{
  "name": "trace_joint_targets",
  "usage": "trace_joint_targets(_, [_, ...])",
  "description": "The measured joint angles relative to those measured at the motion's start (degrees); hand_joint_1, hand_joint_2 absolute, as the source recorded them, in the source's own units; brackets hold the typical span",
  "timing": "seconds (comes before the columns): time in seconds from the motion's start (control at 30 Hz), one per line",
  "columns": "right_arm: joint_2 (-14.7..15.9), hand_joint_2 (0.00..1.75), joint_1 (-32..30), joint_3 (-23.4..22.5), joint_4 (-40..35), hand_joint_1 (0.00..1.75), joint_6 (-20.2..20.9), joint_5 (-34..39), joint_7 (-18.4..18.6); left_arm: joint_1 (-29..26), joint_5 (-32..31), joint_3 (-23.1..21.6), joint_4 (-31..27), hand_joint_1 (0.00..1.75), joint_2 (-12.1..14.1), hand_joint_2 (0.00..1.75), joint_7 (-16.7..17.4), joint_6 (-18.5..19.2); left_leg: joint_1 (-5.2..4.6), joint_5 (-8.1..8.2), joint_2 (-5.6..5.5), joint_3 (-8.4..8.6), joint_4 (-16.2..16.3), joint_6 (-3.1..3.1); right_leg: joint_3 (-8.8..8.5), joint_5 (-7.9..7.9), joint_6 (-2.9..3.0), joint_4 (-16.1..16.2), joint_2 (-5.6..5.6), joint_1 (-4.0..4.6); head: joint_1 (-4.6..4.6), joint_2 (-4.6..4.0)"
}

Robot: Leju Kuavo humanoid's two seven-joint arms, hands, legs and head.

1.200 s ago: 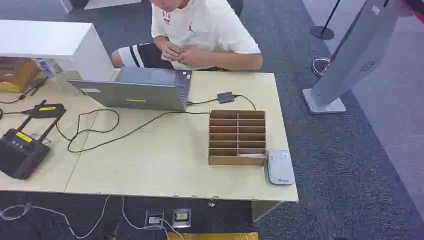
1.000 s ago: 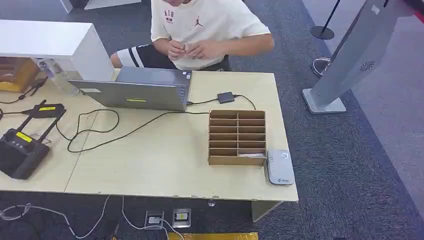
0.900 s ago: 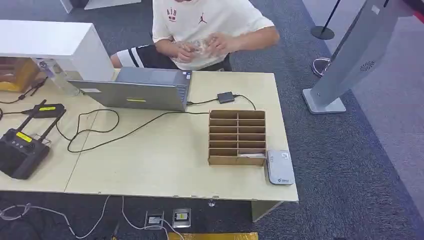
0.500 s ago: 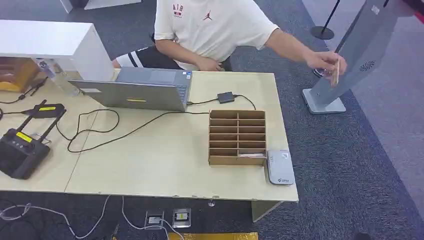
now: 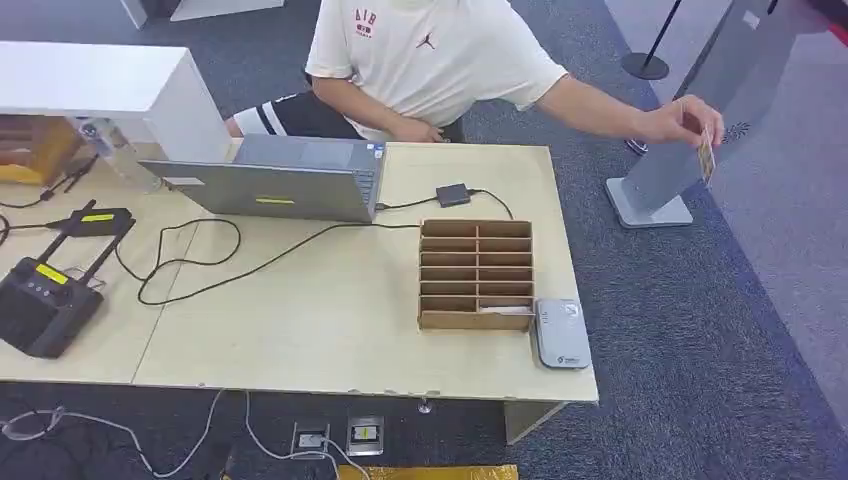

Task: Pass the card to the sensor for recognition and then transmit it.

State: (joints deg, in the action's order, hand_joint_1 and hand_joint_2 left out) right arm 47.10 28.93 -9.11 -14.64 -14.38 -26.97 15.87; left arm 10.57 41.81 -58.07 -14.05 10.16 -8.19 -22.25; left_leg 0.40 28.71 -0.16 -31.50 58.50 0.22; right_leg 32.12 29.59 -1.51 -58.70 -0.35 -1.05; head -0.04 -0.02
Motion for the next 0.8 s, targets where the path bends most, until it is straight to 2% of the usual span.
trace_joint_targets(0.17, [7.00,1.75,15.25,-0.61,-1.77,0.00,0.52,-4.26,-3.12,-0.05,0.09,0.89,0.00,0.00,-0.48,1.75,-1.20,-0.70,-0.32,-0.12,-0.10,-0.13,0.02,0.16,0.26,-0.04,-0.07,-0.27,-0.26,-0.33,-0.11,0.00])
trace_joint_targets(0.3, [9.69,1.75,25.99,-0.51,-2.80,0.00,0.57,-5.60,-5.86,-0.28,-0.09,1.09,0.00,0.00,-0.81,1.75,-1.73,-0.79,-0.33,-0.16,-0.20,-0.22,0.02,0.17,0.35,-0.04,-0.07,-0.31,-0.35,-0.32,-0.11,0.00])
trace_joint_targets(0.33, [10.12,1.75,29.39,-0.24,-2.95,0.00,0.46,-5.86,-7.34,-0.28,-0.09,1.24,0.00,0.00,-0.89,0.00,-2.01,-0.85,-0.34,-0.17,-0.19,-0.25,0.02,0.16,0.38,-0.04,-0.07,-0.34,-0.34,-0.34,-0.17,0.00])
trace_joint_targets(0.47, [10.63,1.75,37.00,1.79,-4.37,0.00,0.26,-5.99,-11.36,-0.29,0.05,1.70,-0.02,0.00,-1.07,0.00,-2.56,-1.14,-0.29,-0.17,-0.18,-0.29,0.01,0.16,0.34,-0.04,-0.07,-0.35,-0.32,-0.28,-0.07,0.00])
trace_joint_targets(0.57, [9.05,1.75,43.11,4.92,-5.27,0.00,0.98,-6.69,-17.12,-0.28,0.20,2.27,-0.04,0.00,-1.29,0.00,-3.17,-1.31,-0.34,-0.20,-0.16,-0.53,-0.01,0.13,0.40,-0.05,-0.06,-0.46,-0.31,-0.33,-0.11,0.00])
trace_joint_targets(0.63, [6.48,1.75,46.66,8.45,-6.73,0.00,3.47,-7.00,-21.79,-0.18,0.29,2.45,-0.04,0.00,-1.33,0.00,-3.54,-1.29,-0.25,-0.20,0.05,-0.39,-0.01,0.11,0.38,-0.07,-0.05,-0.44,-0.08,-0.24,-0.02,0.00])
trace_joint_targets(0.8, [-0.29,1.75,49.38,16.58,-9.09,0.00,7.91,-6.17,-27.63,-0.05,0.00,2.51,-0.07,0.00,-1.68,0.00,-4.90,-0.16,-0.15,-0.41,-0.04,-0.39,-0.01,0.05,0.38,-0.13,-0.01,-0.49,-0.14,-0.15,-0.05,0.00])
